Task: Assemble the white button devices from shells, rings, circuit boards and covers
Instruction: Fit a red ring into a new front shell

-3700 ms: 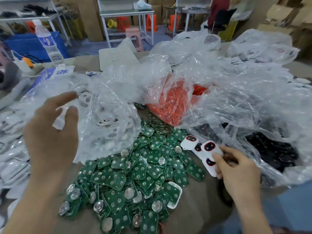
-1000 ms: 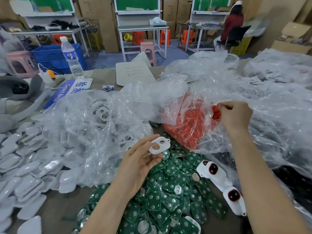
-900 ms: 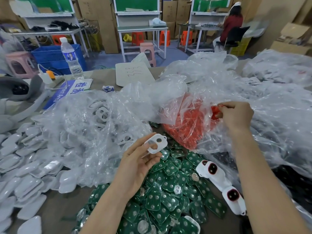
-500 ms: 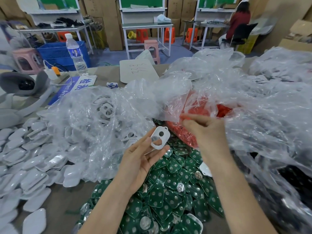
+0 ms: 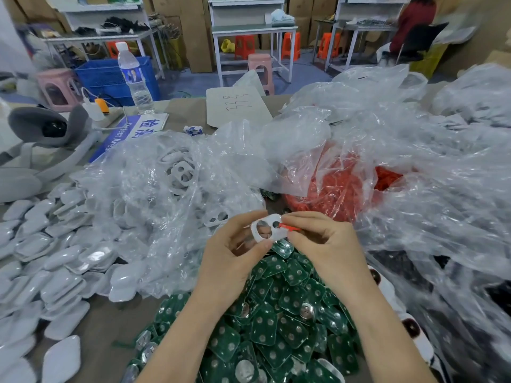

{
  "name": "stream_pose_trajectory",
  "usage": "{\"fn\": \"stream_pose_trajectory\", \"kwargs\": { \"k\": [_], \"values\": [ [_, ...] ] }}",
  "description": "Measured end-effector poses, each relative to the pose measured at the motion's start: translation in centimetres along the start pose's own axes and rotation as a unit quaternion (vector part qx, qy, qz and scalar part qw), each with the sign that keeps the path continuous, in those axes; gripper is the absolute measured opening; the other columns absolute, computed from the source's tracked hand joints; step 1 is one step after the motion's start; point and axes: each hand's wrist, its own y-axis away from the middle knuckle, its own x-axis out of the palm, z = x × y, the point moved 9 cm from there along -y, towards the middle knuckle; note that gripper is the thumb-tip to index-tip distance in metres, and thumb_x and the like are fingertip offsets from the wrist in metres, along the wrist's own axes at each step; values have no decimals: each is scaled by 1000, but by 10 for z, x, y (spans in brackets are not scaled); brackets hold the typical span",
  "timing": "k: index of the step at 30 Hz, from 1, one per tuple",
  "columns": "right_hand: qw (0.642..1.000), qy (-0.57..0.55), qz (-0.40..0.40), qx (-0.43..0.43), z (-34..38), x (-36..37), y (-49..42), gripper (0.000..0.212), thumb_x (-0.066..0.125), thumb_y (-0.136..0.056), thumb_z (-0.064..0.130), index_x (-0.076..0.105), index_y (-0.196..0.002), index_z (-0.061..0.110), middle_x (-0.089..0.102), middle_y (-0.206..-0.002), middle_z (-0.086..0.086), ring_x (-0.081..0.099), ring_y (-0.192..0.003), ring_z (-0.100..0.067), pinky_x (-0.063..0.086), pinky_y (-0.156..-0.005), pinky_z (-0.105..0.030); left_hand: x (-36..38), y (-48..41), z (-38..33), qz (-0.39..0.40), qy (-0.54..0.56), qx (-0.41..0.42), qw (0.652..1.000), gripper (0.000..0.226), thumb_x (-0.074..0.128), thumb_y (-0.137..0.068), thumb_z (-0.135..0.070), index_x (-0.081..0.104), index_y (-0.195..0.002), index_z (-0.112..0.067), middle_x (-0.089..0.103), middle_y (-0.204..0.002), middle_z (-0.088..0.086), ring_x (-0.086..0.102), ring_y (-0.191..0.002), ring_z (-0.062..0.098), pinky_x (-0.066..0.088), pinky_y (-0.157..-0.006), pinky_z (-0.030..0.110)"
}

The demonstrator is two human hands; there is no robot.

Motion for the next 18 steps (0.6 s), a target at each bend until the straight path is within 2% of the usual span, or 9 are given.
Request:
{"fn": "stream_pose_trajectory", "kwargs": {
  "k": [2,4,6,10,14,16,18],
  "values": [
    [999,31,6,-12,2,3,1,23,72,-84,14,75,-99,31,68,-101,25,60,-96,12,43,-81,-2,-1,-1,3,-5,-7,-4,1000,47,75,-81,-3,66,-115,-33,70,-113,-18,67,-103,3,52,-84,14],
    [998,58,7,-22,3,5,1,22,72,-84,21,73,-105,28,65,-106,24,58,-99,13,42,-85,-2,-1,-1,7,-3,10,-14,1000,51,74,-82,-2,64,-118,-37,68,-119,-16,67,-106,7,54,-88,23],
    [996,81,-6,-34,4,5,1,24,71,-84,18,73,-108,23,65,-108,20,56,-100,12,41,-86,-2,1,-1,12,-5,35,-32,999,53,71,-84,1,63,-119,-37,68,-122,-12,68,-106,12,56,-91,33],
    [996,82,-8,-43,5,5,1,26,73,-83,20,72,-109,23,64,-106,23,57,-97,14,42,-82,-1,7,0,23,-2,131,-69,989,51,70,-84,3,62,-124,-27,70,-119,-3,68,-107,22,58,-88,40],
    [995,80,-5,-61,8,8,2,25,71,-85,17,72,-109,24,63,-104,25,56,-99,15,40,-85,-2,16,2,31,-5,350,-131,928,46,72,-80,-8,62,-125,-10,68,-119,15,67,-109,30,59,-79,43],
    [996,60,-4,-66,9,9,3,25,70,-85,13,73,-107,24,65,-103,23,58,-98,12,43,-87,-6,17,3,33,-17,397,-148,906,29,62,-89,-14,67,-117,-6,69,-116,19,68,-107,30,59,-75,45],
    [996,34,8,-76,11,12,5,26,70,-84,9,74,-104,25,67,-101,21,60,-98,8,44,-86,-8,17,3,37,-30,409,-165,897,24,57,-92,-18,73,-107,-8,72,-108,18,71,-99,28,60,-71,42]
  ]
}}
